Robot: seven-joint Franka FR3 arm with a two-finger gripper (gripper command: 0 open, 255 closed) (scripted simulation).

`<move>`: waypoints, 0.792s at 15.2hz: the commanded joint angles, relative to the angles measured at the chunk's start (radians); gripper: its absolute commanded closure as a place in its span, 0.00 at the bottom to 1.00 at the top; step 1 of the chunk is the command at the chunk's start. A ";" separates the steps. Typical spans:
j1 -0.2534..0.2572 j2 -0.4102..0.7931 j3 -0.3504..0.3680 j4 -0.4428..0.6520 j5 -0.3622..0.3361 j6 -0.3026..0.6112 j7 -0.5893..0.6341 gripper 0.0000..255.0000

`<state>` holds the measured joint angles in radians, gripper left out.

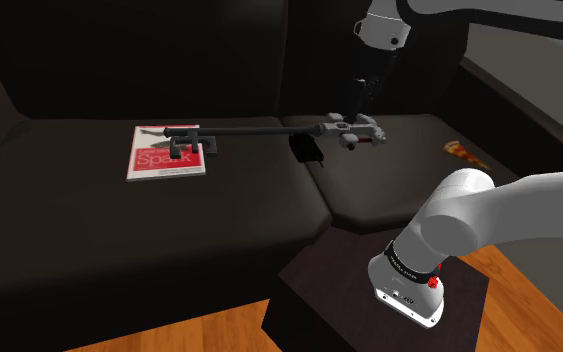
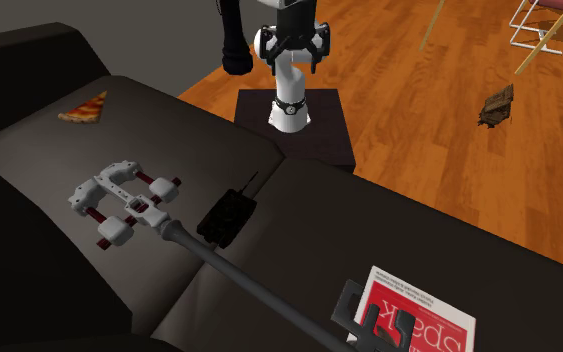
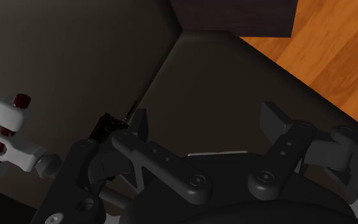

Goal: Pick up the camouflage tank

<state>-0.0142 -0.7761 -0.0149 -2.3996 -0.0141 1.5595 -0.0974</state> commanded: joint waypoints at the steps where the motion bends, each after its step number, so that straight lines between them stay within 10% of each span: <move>1: 0.000 0.000 0.000 0.000 0.000 0.000 0.000 0.00; 12: -0.058 0.291 -0.103 -0.040 -0.045 0.358 -0.051 0.00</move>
<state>-0.0656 -0.5246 -0.1043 -2.4469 -0.0546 1.8813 -0.1383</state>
